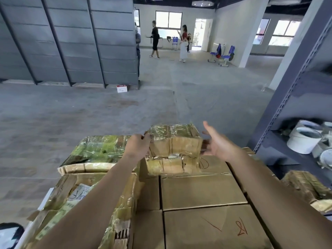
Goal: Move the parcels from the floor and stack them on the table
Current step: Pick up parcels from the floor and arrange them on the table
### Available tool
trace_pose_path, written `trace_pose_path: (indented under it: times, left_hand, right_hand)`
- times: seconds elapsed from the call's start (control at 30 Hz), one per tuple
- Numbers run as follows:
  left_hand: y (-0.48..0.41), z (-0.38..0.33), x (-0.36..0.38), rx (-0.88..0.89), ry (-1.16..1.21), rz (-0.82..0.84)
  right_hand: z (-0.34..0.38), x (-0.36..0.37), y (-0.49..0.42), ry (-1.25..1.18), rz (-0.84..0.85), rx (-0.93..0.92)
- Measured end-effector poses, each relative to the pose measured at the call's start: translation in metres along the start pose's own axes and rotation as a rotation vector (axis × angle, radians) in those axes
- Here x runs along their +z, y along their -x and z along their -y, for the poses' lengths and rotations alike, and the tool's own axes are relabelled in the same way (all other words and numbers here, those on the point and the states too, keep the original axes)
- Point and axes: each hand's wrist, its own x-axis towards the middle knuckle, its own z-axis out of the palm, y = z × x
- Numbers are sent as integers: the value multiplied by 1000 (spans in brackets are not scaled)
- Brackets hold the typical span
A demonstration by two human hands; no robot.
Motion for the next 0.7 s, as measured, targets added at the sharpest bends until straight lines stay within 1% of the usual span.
trace_pose_path:
  times: [0.1, 0.13, 0.17, 0.2, 0.27, 0.3, 0.37, 0.43, 0.53, 0.6, 0.63, 0.7]
  left_hand:
    - [-6, -2, 0, -101, 22, -34]
    - [-7, -4, 0, -128, 35, -35]
    - [-8, -5, -1, -147, 58, -32]
    - [-9, -7, -2, -163, 95, -23]
    - [-11, -7, -6, -163, 191, -2]
    - [-13, -6, -8, -134, 205, 15]
    - [-11, -4, -11, -53, 161, 76]
    - [-8, 0, -13, -16, 79, 171]
    - [-5, 12, -16, -7, -93, 266]
    - [-5, 21, -18, 10, -207, 284]
    - [-5, 24, -21, 18, -220, 278]
    - [-5, 28, -24, 58, -233, 274]
  right_hand:
    - [-12, 1, 1, 224, 190, -145]
    - [-15, 3, 1, 291, 215, -186]
    - [-20, 2, -2, 356, 191, -213]
    - [-22, 4, -4, 421, 122, -227]
    - [-27, 8, -12, 517, -87, -215]
    - [-27, 12, -14, 549, -178, -205]
    - [-25, 19, -18, 600, -293, -196]
    - [-22, 27, -18, 567, -325, -181]
    - [-22, 45, -12, 544, -246, -87]
    - [-26, 52, -11, 458, -146, -9]
    - [-27, 54, -11, 418, -118, 23]
    - [-24, 56, -13, 417, -111, 12]
